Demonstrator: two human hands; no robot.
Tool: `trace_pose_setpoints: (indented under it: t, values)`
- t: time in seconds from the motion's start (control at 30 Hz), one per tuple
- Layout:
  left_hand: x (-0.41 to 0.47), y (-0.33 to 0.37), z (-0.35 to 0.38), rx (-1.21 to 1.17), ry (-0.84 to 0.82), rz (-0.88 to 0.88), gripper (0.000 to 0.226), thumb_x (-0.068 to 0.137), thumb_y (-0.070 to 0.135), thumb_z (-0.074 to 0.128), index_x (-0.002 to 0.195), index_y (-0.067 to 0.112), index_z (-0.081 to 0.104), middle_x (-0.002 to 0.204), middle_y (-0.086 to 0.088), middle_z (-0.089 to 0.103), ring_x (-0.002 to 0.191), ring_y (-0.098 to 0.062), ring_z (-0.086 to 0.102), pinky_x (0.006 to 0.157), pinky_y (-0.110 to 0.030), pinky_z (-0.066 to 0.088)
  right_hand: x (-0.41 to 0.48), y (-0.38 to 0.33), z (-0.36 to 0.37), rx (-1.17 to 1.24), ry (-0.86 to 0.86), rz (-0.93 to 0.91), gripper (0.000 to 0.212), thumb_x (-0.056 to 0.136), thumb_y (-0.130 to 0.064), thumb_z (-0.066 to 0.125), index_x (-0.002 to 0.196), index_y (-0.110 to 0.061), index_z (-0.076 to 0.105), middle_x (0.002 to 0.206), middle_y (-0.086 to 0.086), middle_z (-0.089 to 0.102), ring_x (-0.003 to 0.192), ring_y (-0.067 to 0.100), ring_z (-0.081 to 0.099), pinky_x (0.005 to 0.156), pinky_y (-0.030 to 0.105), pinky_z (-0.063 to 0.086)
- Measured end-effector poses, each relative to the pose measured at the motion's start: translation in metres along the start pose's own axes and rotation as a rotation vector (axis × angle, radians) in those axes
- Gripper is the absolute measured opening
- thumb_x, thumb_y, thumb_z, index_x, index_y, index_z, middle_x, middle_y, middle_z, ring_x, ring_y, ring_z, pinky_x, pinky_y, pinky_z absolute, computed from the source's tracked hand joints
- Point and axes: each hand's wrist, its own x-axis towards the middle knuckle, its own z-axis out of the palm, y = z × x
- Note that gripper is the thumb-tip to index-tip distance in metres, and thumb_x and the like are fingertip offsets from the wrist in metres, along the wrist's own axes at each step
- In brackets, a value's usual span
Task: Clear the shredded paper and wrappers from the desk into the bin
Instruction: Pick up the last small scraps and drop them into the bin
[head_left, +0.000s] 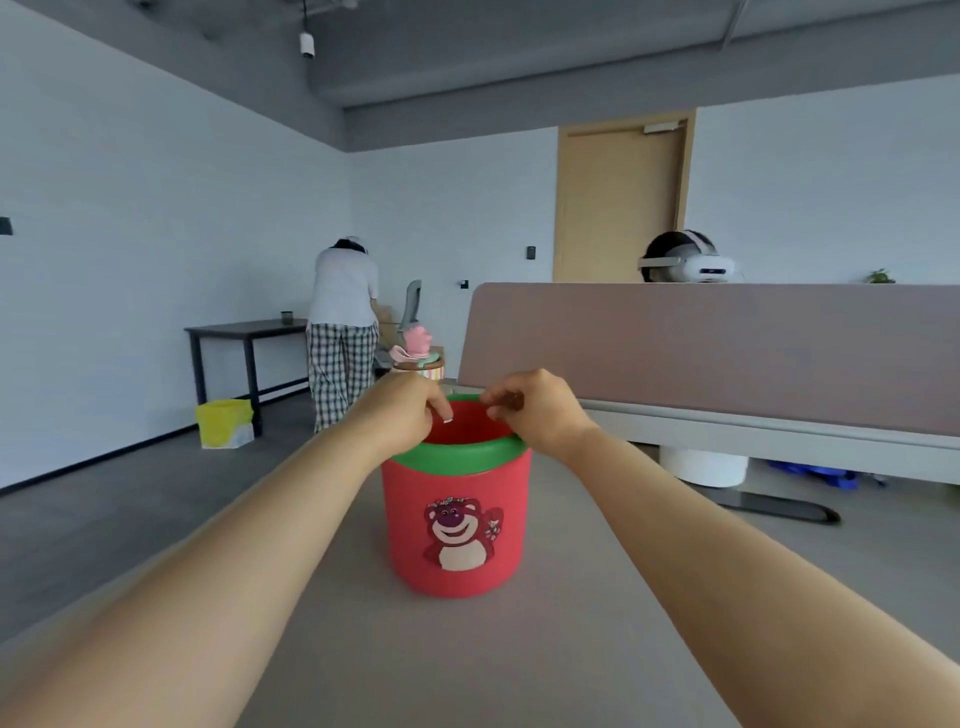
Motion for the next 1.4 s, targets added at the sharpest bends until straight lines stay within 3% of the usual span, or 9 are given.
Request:
trace_pose_setpoints:
  t: [0.1,0.23,0.33,0.43,0.57,0.7,0.93,1.3,1.4]
  values:
    - [-0.002,0.003,0.007,-0.034,0.037,0.012,0.013,0.084,0.013,0.059,0.090,0.017,0.070,0.099,-0.002,0.070,0.090,-0.017,0.064,0.082,-0.030,0.052,0.000,0.004,0.001,-0.001,0.033,0.030,0.011,0.082,-0.016,0.062,0.080,-0.013,0.072,0.087,0.005,0.075,0.077,0.015,0.062,0.083,0.029,0.051]
    - [-0.005,0.009,0.007,0.001,0.095,-0.008,0.016,0.080,0.028,0.067,0.068,0.022,0.058,0.075,0.001,0.063,0.077,-0.019,0.062,0.069,-0.030,0.047,-0.006,0.005,0.000,-0.022,-0.001,0.037,0.021,0.084,-0.008,0.054,0.090,-0.019,0.072,0.093,0.000,0.074,0.092,0.017,0.064,0.092,0.038,0.050]
    - [-0.003,0.013,0.004,-0.015,0.048,-0.007,0.008,0.079,0.012,0.066,0.079,0.019,0.064,0.083,0.001,0.065,0.083,-0.018,0.063,0.073,-0.028,0.048,-0.014,0.007,-0.008,0.044,0.104,0.056,0.016,0.079,-0.008,0.059,0.088,-0.016,0.071,0.092,0.004,0.073,0.090,0.019,0.064,0.091,0.037,0.051]
    - [0.000,0.013,0.001,-0.074,0.021,-0.032,0.024,0.078,-0.003,0.061,0.091,0.015,0.069,0.099,-0.002,0.071,0.082,-0.011,0.061,0.077,-0.024,0.048,-0.023,0.011,-0.017,0.054,0.123,0.035,0.014,0.082,-0.011,0.059,0.089,-0.013,0.070,0.097,0.005,0.072,0.094,0.021,0.063,0.091,0.035,0.050]
    - [0.000,0.013,-0.003,-0.005,0.005,-0.086,0.009,0.076,0.016,0.073,0.085,0.016,0.073,0.100,-0.002,0.072,0.091,-0.017,0.063,0.077,-0.025,0.046,-0.035,0.016,-0.025,0.076,0.108,0.018,0.016,0.084,-0.010,0.057,0.094,-0.010,0.069,0.102,0.006,0.071,0.100,0.022,0.062,0.093,0.029,0.047]
    - [-0.006,0.026,-0.004,0.046,0.055,-0.111,0.019,0.080,0.036,0.067,0.082,0.018,0.072,0.094,-0.002,0.070,0.086,-0.021,0.061,0.069,-0.027,0.041,-0.043,0.017,-0.031,0.093,0.085,0.012,0.019,0.086,-0.007,0.054,0.099,-0.008,0.068,0.107,0.007,0.070,0.095,0.016,0.058,0.083,0.017,0.039]
    - [-0.027,0.097,0.029,-0.182,0.234,0.200,0.008,0.082,0.023,0.059,0.085,0.016,0.063,0.091,0.002,0.067,0.083,-0.020,0.065,0.074,-0.034,0.052,-0.089,0.050,-0.059,0.069,0.138,0.082,0.017,0.086,-0.011,0.056,0.099,-0.008,0.067,0.100,0.005,0.068,0.083,0.012,0.055,0.073,0.010,0.035]
    - [-0.099,0.214,0.178,-0.147,-0.516,0.557,0.039,0.086,0.038,0.057,0.121,0.019,0.055,0.122,0.000,0.053,0.109,-0.019,0.055,0.096,-0.035,0.045,-0.280,0.177,-0.144,-0.253,-0.122,0.558,0.015,0.082,-0.012,0.060,0.087,-0.023,0.069,0.087,-0.003,0.062,0.074,0.013,0.054,0.072,0.021,0.042]
    - [-0.100,0.227,0.189,-0.086,-0.607,0.562,0.036,0.084,0.038,0.060,0.114,0.019,0.058,0.115,-0.001,0.053,0.106,-0.020,0.055,0.096,-0.036,0.045,-0.306,0.185,-0.159,-0.200,-0.180,0.587,0.019,0.077,-0.010,0.065,0.076,-0.028,0.068,0.083,-0.005,0.064,0.071,0.010,0.055,0.066,0.014,0.043]
